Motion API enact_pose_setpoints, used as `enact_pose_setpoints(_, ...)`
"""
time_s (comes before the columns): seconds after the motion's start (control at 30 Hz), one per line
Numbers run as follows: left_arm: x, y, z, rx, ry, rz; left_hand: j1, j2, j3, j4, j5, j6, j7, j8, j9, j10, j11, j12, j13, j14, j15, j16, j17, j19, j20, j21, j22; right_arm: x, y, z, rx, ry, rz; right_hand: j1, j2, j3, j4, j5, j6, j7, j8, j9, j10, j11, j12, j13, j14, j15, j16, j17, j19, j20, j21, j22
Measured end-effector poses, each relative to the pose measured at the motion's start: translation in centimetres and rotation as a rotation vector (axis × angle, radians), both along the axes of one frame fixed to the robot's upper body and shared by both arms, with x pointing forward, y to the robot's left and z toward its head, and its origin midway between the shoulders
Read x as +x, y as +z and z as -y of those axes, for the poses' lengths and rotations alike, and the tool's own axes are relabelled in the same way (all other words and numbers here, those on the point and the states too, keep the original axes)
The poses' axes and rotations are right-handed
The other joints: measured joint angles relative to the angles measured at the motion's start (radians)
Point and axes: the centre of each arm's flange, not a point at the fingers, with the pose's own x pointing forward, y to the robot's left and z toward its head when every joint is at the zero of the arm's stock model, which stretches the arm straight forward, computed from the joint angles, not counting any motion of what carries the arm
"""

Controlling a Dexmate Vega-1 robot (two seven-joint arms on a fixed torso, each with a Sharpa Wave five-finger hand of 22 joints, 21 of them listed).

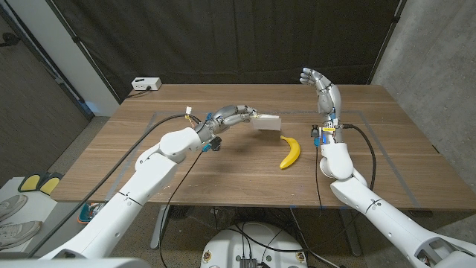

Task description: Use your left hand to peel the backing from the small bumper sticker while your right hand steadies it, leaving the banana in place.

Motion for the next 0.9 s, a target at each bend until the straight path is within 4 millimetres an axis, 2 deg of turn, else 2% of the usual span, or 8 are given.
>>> enact_pose_setpoints(0.23, -0.1, 1.6, 0.9, -0.169, -0.115, -0.006, 0.0, 0.0, 0.0, 0.0, -0.005, 0.0, 0.0, 0.0, 0.0, 0.0, 0.0, 0.007, 0.005, 0.0, 0.0, 0.004, 0.005, 0.0, 0.0, 0.008, 0.0, -0.9, 0.0, 0.3, 0.02, -0.021, 0.01, 0.028, -0.006, 0.007, -0.04, 0.0, -0.002, -0.002, -0.004, -0.004, 0.004, -0.011, 0.0, 0.003, 0.0, 0.0, 0.006, 0.014, 0.006, 0.005, 0.0, 0.0)
enact_pose_setpoints(0.3, 0.1, 1.9, 1.2, -0.214, -0.143, -0.011, 0.0, 0.0, 0.0, 0.0, -0.005, 0.0, 0.0, 0.0, 0.0, 0.0, 0.0, 0.007, 0.005, 0.0, 0.0, 0.004, 0.005, 0.0, 0.0, 0.014, 0.0, -0.8, -0.3, 0.0, 0.005, -0.088, -0.003, 0.049, -0.006, 0.011, -0.052, 0.0, -0.006, -0.006, -0.004, -0.005, 0.002, -0.023, 0.0, 0.003, 0.0, 0.0, 0.01, 0.019, 0.013, 0.006, 0.0, 0.0)
enact_pose_setpoints(0.53, 0.0, 2.7, 1.5, -0.312, -0.208, -0.002, 0.0, 0.0, 0.0, 0.0, -0.008, 0.0, 0.0, 0.0, -0.01, 0.009, -0.01, 0.015, 0.009, 0.015, -0.015, 0.012, 0.009, 0.009, -0.009, 0.026, 0.0, -2.1, -0.5, -0.7, 0.015, -0.158, 0.008, 0.173, 0.004, 0.041, -0.093, 0.0, -0.025, -0.035, -0.008, -0.007, -0.007, -0.058, 0.0, 0.012, 0.022, 0.0, 0.047, 0.048, 0.045, -0.016, 0.004, 0.001)
enact_pose_setpoints(0.57, -0.1, 2.8, 1.5, -0.322, -0.216, 0.002, 0.0, 0.0, 0.002, -0.002, -0.009, 0.0, 0.0, 0.0, -0.012, 0.012, -0.012, 0.015, 0.009, 0.019, -0.019, 0.012, 0.009, 0.011, -0.011, 0.032, 0.0, -2.3, -0.4, -0.8, 0.02, -0.154, 0.011, 0.192, 0.003, 0.043, -0.095, 0.0, -0.027, -0.039, -0.008, -0.009, -0.007, -0.064, 0.0, 0.012, 0.031, -0.002, 0.055, 0.055, 0.05, -0.021, 0.007, 0.002)
enact_pose_setpoints(0.6, 0.6, 2.7, 2.2, -0.355, -0.229, -0.014, 0.0, 0.0, 0.004, -0.004, -0.009, 0.0, 0.0, 0.007, -0.015, 0.013, -0.013, 0.015, 0.009, 0.023, -0.023, 0.012, 0.009, 0.014, -0.013, 0.035, 0.0, -2.1, -0.9, -1.1, -0.006, -0.29, 0.014, 0.21, 0.002, 0.044, -0.096, 0.0, -0.025, -0.044, -0.008, -0.009, -0.009, -0.07, 0.0, 0.015, 0.037, -0.003, 0.065, 0.062, 0.055, -0.026, 0.009, 0.002)
enact_pose_setpoints(0.67, 0.7, 2.8, 2.5, -0.377, -0.242, -0.015, -0.001, -0.001, 0.007, -0.001, -0.009, 0.001, -0.001, 0.008, -0.018, 0.019, -0.019, 0.023, 0.01, 0.027, -0.027, 0.016, 0.009, 0.02, -0.02, 0.041, 0.0, -2.3, -0.9, -1.2, -0.001, -0.285, 0.017, 0.243, -0.004, 0.044, -0.096, -0.004, -0.03, -0.055, -0.008, -0.009, -0.017, -0.077, 0.0, 0.017, 0.045, -0.002, 0.083, 0.078, 0.07, -0.034, 0.013, 0.002)
enact_pose_setpoints(0.7, 0.6, 3.0, 2.6, -0.386, -0.248, -0.011, -0.002, -0.002, 0.008, 0.0, -0.009, 0.002, -0.002, 0.011, -0.021, 0.022, -0.022, 0.023, 0.013, 0.032, -0.031, 0.018, 0.009, 0.022, -0.022, 0.044, 0.0, -2.5, -1.2, -1.5, -0.014, -0.379, 0.031, 0.255, -0.008, 0.044, -0.096, -0.004, -0.033, -0.058, -0.008, -0.009, -0.018, -0.083, 0.0, 0.017, 0.049, -0.003, 0.091, 0.084, 0.074, -0.037, 0.015, 0.003)
enact_pose_setpoints(0.9, 0.9, 3.2, 2.8, -0.446, -0.224, 0.005, -0.004, -0.005, 0.013, -0.005, -0.009, 0.002, -0.002, 0.012, -0.033, 0.038, -0.031, 0.032, 0.016, 0.042, -0.042, 0.022, 0.014, 0.047, -0.029, 0.065, 0.0, -3.4, -1.6, -2.1, -0.003, -0.533, 0.079, 0.318, -0.025, 0.044, -0.096, -0.004, -0.052, -0.078, -0.012, -0.009, -0.037, -0.109, -0.004, 0.025, 0.061, -0.007, 0.136, 0.122, 0.093, -0.05, 0.023, 0.002)
